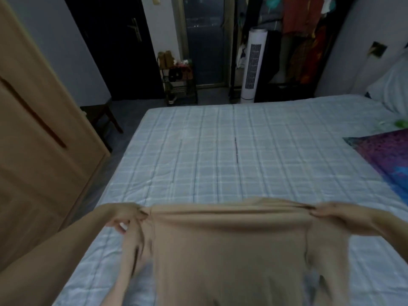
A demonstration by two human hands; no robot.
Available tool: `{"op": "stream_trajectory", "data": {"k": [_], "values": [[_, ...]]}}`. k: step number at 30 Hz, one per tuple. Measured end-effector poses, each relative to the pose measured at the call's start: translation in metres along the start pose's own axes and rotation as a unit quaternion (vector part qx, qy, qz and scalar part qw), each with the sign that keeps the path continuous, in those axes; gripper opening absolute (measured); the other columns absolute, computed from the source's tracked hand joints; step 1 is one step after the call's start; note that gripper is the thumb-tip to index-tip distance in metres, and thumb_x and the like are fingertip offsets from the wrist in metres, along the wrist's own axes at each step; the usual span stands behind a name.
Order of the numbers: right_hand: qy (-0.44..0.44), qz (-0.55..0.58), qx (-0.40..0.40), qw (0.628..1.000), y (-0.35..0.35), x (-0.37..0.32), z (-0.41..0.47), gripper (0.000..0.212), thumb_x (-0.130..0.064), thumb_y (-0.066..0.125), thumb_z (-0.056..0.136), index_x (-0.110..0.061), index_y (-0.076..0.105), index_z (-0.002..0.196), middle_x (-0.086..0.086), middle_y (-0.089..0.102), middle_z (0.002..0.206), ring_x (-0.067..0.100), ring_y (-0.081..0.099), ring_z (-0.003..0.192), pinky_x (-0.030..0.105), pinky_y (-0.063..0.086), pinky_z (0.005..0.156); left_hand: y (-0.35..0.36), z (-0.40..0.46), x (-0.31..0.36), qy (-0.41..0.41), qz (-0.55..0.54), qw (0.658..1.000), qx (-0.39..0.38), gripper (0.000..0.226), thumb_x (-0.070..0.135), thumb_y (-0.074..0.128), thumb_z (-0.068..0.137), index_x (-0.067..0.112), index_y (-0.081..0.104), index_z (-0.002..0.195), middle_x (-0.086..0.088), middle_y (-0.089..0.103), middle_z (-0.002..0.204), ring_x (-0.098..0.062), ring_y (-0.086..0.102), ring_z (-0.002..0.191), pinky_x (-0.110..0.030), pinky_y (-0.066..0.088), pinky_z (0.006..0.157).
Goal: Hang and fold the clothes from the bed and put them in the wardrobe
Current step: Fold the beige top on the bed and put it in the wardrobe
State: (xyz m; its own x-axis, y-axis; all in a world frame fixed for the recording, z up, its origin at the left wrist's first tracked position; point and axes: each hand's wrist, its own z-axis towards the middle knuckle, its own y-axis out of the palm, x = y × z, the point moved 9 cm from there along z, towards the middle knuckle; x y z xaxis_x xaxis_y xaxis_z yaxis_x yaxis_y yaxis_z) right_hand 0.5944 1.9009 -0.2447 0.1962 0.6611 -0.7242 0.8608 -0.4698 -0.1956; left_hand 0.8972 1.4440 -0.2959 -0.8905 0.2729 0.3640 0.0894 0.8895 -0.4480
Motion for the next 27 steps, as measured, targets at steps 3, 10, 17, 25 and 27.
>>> {"op": "stream_trajectory", "data": {"k": [3, 10, 17, 25, 27], "values": [[-0.076, -0.076, 0.23, 0.967, -0.079, -0.068, 0.046, 0.019, -0.024, 0.064, 0.09, -0.009, 0.075, 0.092, 0.017, 0.072, 0.101, 0.033, 0.066, 0.096, 0.042, 0.049, 0.089, -0.07, 0.035, 0.065, 0.061, -0.07, 0.987, 0.132, 0.013, 0.019, 0.051, 0.099, 0.019, 0.063, 0.103, -0.004, 0.065, 0.095, -0.019, 0.059, 0.082, -0.027, 0.049, 0.064], [-0.198, -0.117, 0.513, 0.827, -0.181, -0.2, 0.039, 0.06, -0.046, 0.057, 0.092, 0.012, 0.059, 0.075, 0.018, 0.05, 0.068, 0.02, 0.044, 0.067, 0.032, 0.029, 0.056, -0.223, 0.005, 0.212, 0.358, 0.003, 0.843, 0.401, 0.034, 0.017, 0.043, 0.068, 0.008, 0.066, 0.091, -0.01, 0.065, 0.083, -0.021, 0.056, 0.077, -0.032, 0.04, 0.068], [-0.264, -0.107, 0.495, 0.821, -0.128, -0.168, 0.01, 0.06, -0.07, 0.042, 0.075, -0.012, 0.038, 0.057, 0.001, 0.03, 0.049, 0.013, 0.025, 0.045, 0.028, 0.014, 0.04, -0.155, -0.046, 0.175, 0.42, 0.253, 0.736, 0.467, 0.025, 0.028, 0.043, 0.072, 0.019, 0.061, 0.088, 0.002, 0.053, 0.077, -0.024, 0.056, 0.071, -0.035, 0.041, 0.057], [-0.151, -0.284, 0.294, 0.9, 0.01, 0.07, 0.038, 0.092, -0.083, 0.022, 0.077, -0.005, 0.071, 0.071, 0.011, 0.067, 0.066, 0.028, 0.062, 0.068, 0.044, 0.046, 0.066, 0.056, 0.023, -0.018, 0.462, 0.408, 0.728, 0.3, 0.032, 0.043, 0.048, 0.087, 0.02, 0.053, 0.109, 0.001, 0.051, 0.092, -0.023, 0.059, 0.065, -0.027, 0.045, 0.049], [-0.123, -0.3, 0.251, 0.912, 0.044, 0.143, 0.042, 0.084, -0.08, 0.024, 0.079, -0.012, 0.072, 0.075, 0.006, 0.07, 0.071, 0.025, 0.064, 0.071, 0.045, 0.049, 0.069, 0.122, 0.042, -0.075, 0.464, 0.416, 0.74, 0.252, 0.032, 0.036, 0.048, 0.085, 0.02, 0.055, 0.112, 0.0, 0.046, 0.095, -0.022, 0.057, 0.066, -0.025, 0.043, 0.049]]}}
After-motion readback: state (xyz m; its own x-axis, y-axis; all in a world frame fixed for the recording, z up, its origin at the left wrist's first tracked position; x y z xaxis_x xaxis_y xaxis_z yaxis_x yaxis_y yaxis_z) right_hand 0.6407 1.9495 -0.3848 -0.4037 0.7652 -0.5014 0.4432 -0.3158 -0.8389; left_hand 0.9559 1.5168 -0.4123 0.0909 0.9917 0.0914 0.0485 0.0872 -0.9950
